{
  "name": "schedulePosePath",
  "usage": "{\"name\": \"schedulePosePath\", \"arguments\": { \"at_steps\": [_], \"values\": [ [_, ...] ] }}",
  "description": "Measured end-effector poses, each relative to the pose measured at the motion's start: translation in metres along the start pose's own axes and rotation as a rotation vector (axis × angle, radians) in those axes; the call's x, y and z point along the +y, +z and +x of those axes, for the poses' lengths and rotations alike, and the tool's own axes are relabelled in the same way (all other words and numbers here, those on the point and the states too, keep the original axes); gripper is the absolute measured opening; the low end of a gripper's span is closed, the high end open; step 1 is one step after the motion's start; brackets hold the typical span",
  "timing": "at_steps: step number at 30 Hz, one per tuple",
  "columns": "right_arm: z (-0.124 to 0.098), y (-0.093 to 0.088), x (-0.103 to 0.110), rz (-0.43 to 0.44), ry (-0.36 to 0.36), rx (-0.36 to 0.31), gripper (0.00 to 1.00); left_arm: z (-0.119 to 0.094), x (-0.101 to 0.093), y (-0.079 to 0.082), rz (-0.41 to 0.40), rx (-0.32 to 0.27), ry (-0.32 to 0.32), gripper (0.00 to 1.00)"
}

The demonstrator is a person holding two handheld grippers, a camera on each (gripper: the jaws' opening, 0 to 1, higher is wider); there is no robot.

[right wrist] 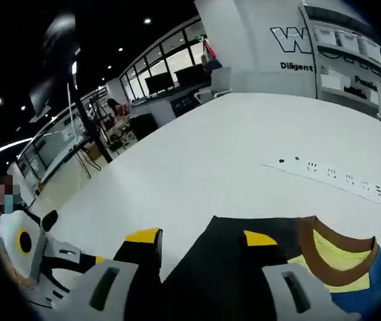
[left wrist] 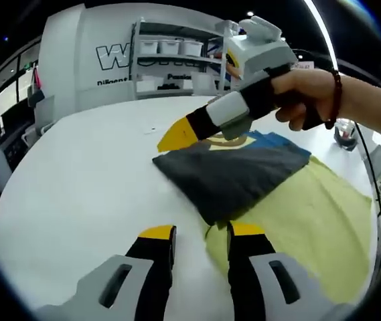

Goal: Fold the garment on the visible template until the final outline fits inside the template.

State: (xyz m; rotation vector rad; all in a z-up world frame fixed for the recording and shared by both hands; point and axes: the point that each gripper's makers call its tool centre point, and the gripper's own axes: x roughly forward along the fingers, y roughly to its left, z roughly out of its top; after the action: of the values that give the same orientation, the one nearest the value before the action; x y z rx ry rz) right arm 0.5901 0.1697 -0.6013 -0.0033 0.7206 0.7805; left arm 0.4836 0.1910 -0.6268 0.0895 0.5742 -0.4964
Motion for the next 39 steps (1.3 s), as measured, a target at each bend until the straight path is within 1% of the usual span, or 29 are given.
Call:
{"name": "schedulePosePath", "arguments": {
  "at_steps": [1, 2, 4, 5, 7, 10, 12, 15, 16, 17, 18, 20, 21, 22, 23, 25, 27, 28, 29, 30, 33, 37, 39],
  "values": [
    [0.005, 0.002, -0.005, -0.008, -0.013, -0.013, 0.34, 0.002, 0.002, -0.003, -0.001, 0.019, 0.016, 0.27],
    [0.010, 0.002, -0.008, -0.005, -0.021, -0.006, 0.32, 0.004, 0.002, -0.003, 0.002, 0.020, 0.020, 0.24],
    [0.015, 0.000, -0.008, -0.006, -0.018, 0.006, 0.33, 0.005, 0.004, -0.002, -0.003, 0.013, 0.025, 0.22],
    [0.019, 0.000, -0.007, -0.019, -0.013, 0.008, 0.34, 0.007, 0.003, -0.001, -0.008, 0.007, 0.017, 0.22],
    [0.025, -0.004, -0.008, -0.035, -0.015, 0.033, 0.33, 0.009, 0.002, -0.001, -0.013, 0.005, 0.008, 0.19],
    [0.032, -0.004, -0.009, -0.039, -0.014, 0.038, 0.30, 0.010, -0.002, -0.002, -0.012, 0.007, -0.009, 0.10],
    [0.038, -0.003, -0.008, -0.044, -0.010, 0.044, 0.29, 0.011, -0.003, -0.003, 0.000, 0.011, -0.010, 0.10],
    [0.044, -0.004, -0.010, -0.060, -0.027, 0.054, 0.25, 0.011, -0.003, -0.002, -0.002, 0.008, -0.014, 0.09],
    [0.047, -0.005, -0.010, -0.065, -0.029, 0.057, 0.23, 0.010, -0.003, -0.003, -0.004, 0.008, -0.014, 0.09],
    [0.047, -0.003, -0.010, -0.095, -0.036, 0.052, 0.20, 0.009, -0.002, -0.003, 0.001, 0.009, -0.011, 0.09],
    [0.047, -0.006, -0.010, -0.111, -0.042, 0.079, 0.15, 0.009, -0.002, -0.003, 0.007, 0.010, -0.007, 0.08],
    [0.046, -0.007, -0.012, -0.165, -0.064, 0.095, 0.01, 0.008, -0.003, -0.004, 0.025, 0.014, -0.004, 0.08],
    [0.046, -0.009, -0.014, -0.191, -0.069, 0.104, 0.00, 0.007, -0.004, -0.004, 0.036, 0.014, -0.001, 0.08],
    [0.047, -0.007, -0.012, -0.202, -0.061, 0.089, 0.00, 0.008, -0.005, -0.004, 0.045, 0.014, -0.002, 0.07],
    [0.046, -0.009, -0.012, -0.184, -0.066, 0.099, 0.00, 0.007, -0.005, -0.004, 0.049, 0.015, 0.000, 0.07],
    [0.047, -0.007, -0.014, -0.194, -0.070, 0.093, 0.00, 0.006, -0.005, -0.004, 0.062, 0.015, 0.006, 0.07],
    [0.047, -0.006, -0.016, -0.183, -0.081, 0.090, 0.00, 0.006, -0.005, -0.004, 0.061, 0.015, 0.011, 0.07],
    [0.047, -0.004, -0.020, -0.162, -0.097, 0.083, 0.00, 0.004, -0.005, -0.004, 0.061, 0.013, 0.012, 0.07],
    [0.046, 0.000, -0.021, -0.103, -0.104, 0.061, 0.00, 0.004, -0.006, -0.004, 0.062, 0.014, 0.012, 0.06],
    [0.045, 0.000, -0.022, -0.064, -0.106, 0.063, 0.00, 0.003, -0.005, -0.004, 0.067, 0.016, 0.021, 0.06],
    [0.045, 0.001, -0.027, -0.065, -0.128, 0.061, 0.00, 0.003, -0.005, -0.004, 0.066, 0.015, 0.025, 0.06],
    [0.045, 0.005, -0.028, -0.037, -0.146, 0.041, 0.00, -0.002, -0.001, 0.001, 0.038, 0.001, 0.031, 0.06],
    [0.044, 0.006, -0.027, -0.036, -0.144, 0.037, 0.00, -0.003, 0.001, 0.002, 0.022, -0.005, 0.032, 0.06]
  ]
}}
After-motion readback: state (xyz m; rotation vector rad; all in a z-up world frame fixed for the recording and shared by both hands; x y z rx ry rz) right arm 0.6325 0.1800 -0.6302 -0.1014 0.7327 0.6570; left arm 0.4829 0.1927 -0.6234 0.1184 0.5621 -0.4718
